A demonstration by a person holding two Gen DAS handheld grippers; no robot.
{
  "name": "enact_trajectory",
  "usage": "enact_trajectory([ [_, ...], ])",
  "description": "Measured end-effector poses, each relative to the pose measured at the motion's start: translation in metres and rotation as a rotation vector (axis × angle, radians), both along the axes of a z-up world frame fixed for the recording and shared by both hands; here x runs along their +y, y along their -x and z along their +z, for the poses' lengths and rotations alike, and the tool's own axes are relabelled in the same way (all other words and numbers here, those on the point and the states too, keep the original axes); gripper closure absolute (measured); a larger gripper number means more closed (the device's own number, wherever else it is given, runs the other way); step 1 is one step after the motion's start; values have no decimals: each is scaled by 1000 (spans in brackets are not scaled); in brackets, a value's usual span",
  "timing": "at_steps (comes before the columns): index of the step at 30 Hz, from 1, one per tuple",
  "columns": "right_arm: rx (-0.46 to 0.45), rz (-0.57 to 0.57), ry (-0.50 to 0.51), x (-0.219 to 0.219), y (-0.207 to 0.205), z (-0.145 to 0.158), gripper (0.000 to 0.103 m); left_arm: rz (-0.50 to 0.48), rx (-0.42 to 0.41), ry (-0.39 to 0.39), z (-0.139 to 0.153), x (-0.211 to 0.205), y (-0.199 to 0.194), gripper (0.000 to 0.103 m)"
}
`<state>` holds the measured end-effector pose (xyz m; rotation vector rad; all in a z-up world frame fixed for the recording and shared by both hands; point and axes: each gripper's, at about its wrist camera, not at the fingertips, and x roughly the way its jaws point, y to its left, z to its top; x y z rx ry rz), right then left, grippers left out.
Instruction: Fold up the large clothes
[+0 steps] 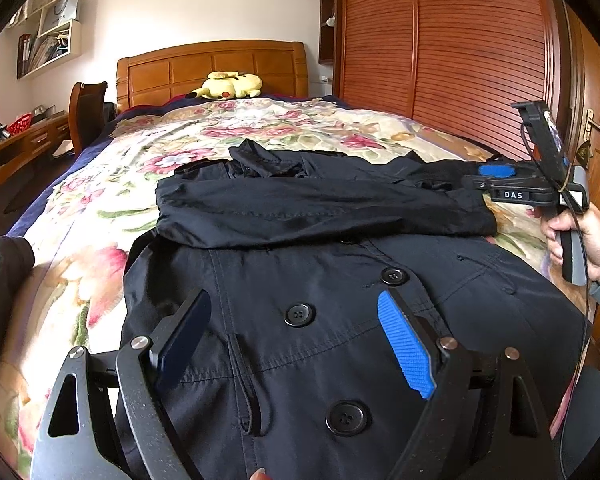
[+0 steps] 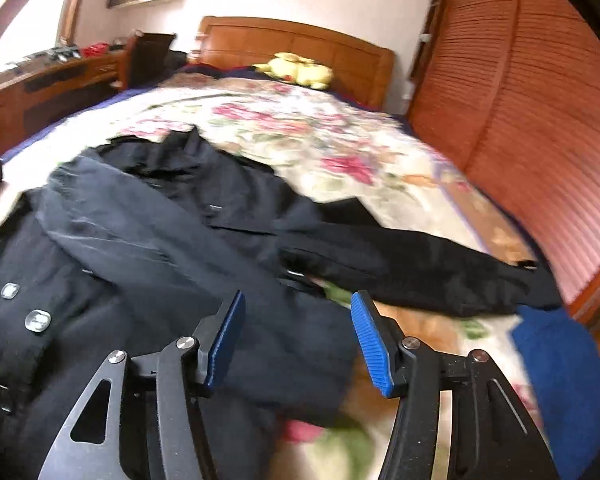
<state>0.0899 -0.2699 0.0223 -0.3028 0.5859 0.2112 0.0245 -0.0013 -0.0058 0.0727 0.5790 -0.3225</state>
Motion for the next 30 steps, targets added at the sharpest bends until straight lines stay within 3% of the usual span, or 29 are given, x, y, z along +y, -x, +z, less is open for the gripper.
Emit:
enact_trajectory([
  [7, 62, 157, 11, 51, -31, -9, 46, 23, -4, 7, 1, 3, -3, 17],
  [16, 176, 179, -9, 83, -85, -29, 46, 31, 5, 17, -1, 6, -3, 17],
  [21, 312, 240, 12, 98, -96, -53, 46, 33, 3, 18, 0, 7, -4, 17],
  [23, 296, 246, 42, 100, -92, -59, 46, 39, 4, 22, 0, 8, -4, 17],
  [30, 277, 230, 4, 96, -95, -69, 45, 60, 5, 31, 1, 13, -5, 17],
])
